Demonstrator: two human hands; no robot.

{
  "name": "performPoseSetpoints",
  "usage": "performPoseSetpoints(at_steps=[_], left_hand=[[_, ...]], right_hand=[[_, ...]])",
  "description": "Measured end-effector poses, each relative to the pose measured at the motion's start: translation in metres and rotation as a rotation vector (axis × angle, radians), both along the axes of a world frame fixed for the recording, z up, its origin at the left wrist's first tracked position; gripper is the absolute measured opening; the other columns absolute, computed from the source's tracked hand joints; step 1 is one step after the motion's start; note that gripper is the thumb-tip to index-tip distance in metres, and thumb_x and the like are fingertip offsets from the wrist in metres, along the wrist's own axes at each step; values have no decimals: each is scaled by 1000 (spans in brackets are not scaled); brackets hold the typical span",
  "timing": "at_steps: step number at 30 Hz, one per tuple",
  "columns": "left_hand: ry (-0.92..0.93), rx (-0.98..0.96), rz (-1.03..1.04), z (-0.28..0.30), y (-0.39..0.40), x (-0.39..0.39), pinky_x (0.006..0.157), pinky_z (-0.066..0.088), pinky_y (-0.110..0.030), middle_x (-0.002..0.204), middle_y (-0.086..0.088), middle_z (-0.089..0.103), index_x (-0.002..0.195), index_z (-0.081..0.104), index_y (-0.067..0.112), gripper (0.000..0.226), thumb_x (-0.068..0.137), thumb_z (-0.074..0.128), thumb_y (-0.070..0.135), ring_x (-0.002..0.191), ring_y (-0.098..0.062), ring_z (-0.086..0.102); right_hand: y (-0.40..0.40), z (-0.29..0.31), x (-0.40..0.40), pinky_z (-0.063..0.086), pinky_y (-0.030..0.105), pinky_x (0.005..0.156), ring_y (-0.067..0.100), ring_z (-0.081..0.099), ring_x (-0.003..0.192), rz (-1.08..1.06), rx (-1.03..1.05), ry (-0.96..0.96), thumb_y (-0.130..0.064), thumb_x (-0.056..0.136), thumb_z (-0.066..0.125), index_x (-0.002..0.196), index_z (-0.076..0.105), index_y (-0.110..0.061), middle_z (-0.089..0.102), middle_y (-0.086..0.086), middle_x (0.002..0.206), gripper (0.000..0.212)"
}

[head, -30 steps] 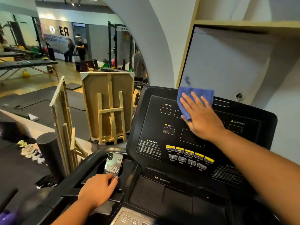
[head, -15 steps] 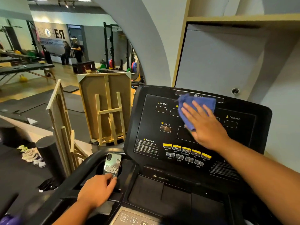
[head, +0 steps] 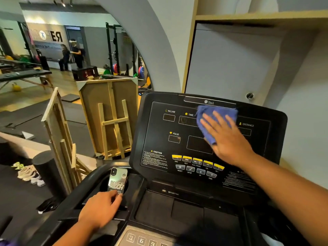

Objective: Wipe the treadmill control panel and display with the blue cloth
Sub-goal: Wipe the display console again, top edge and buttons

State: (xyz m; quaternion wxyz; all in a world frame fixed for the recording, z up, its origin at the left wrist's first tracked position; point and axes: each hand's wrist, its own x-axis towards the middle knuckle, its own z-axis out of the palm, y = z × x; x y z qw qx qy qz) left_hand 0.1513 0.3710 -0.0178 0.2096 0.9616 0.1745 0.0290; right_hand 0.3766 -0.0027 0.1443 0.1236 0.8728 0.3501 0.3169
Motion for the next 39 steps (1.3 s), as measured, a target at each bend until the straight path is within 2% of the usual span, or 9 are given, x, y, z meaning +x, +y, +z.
performPoseSetpoints(at_steps=[3,7,10,18,20,24,31,37,39], left_hand=[[32,1,-8,0,-1,0,71,52,-29,77,12,71,89,68,34,38,100,39,56,73,-2,64],[20,12,-6,0,-1,1,68,50,-27,78,13,71,91,68,36,36,101,40,55,72,-1,64],[41,14,1,-4,1,2,67,48,-25,77,15,70,90,68,35,38,100,40,58,74,-1,64],[35,21,-11,-8,6,5,74,50,-32,83,14,71,91,68,37,40,98,38,62,78,-6,63],[51,5,-11,-8,6,6,75,50,-32,86,14,71,92,68,39,37,99,39,61,83,-8,66],[78,-13,-3,-1,3,7,77,48,-29,96,12,74,99,67,49,28,99,40,60,90,-9,67],[110,8,6,4,-1,8,86,51,-31,115,7,76,101,62,54,22,100,40,59,109,-14,68],[131,6,11,14,-9,7,88,47,-32,126,7,72,97,51,58,11,101,41,58,118,-16,65],[134,15,7,17,-10,7,81,45,-30,123,7,73,94,52,58,12,100,41,59,116,-16,66]], right_hand=[[12,2,-4,4,52,124,29,-1,155,-159,320,25,-53,101,27,160,12,-20,10,4,168,70],[29,-74,-43,7,57,122,36,1,154,87,-51,12,-47,96,43,160,15,-15,10,7,168,77],[-1,-66,-32,9,51,123,29,6,155,154,-138,-6,-41,94,42,160,18,-18,13,3,168,73],[-54,-20,-13,5,53,124,32,3,155,-439,771,-31,-41,102,31,160,13,-15,12,8,168,66],[-24,-39,-24,0,52,124,32,-2,155,-341,649,-6,-44,101,34,160,10,-16,7,8,169,69],[-23,-57,-30,4,52,123,32,1,155,-6,-8,-29,-44,94,42,160,13,-19,11,5,168,77],[-68,19,9,12,55,123,38,9,153,-383,677,-58,-39,105,38,159,16,-12,18,11,166,65],[-48,-51,-27,7,53,123,32,-2,155,-99,101,0,-43,98,45,160,9,-18,8,8,168,76],[-68,-32,-12,10,52,123,33,9,154,-106,126,-38,-39,96,49,159,17,-18,21,9,165,74]])
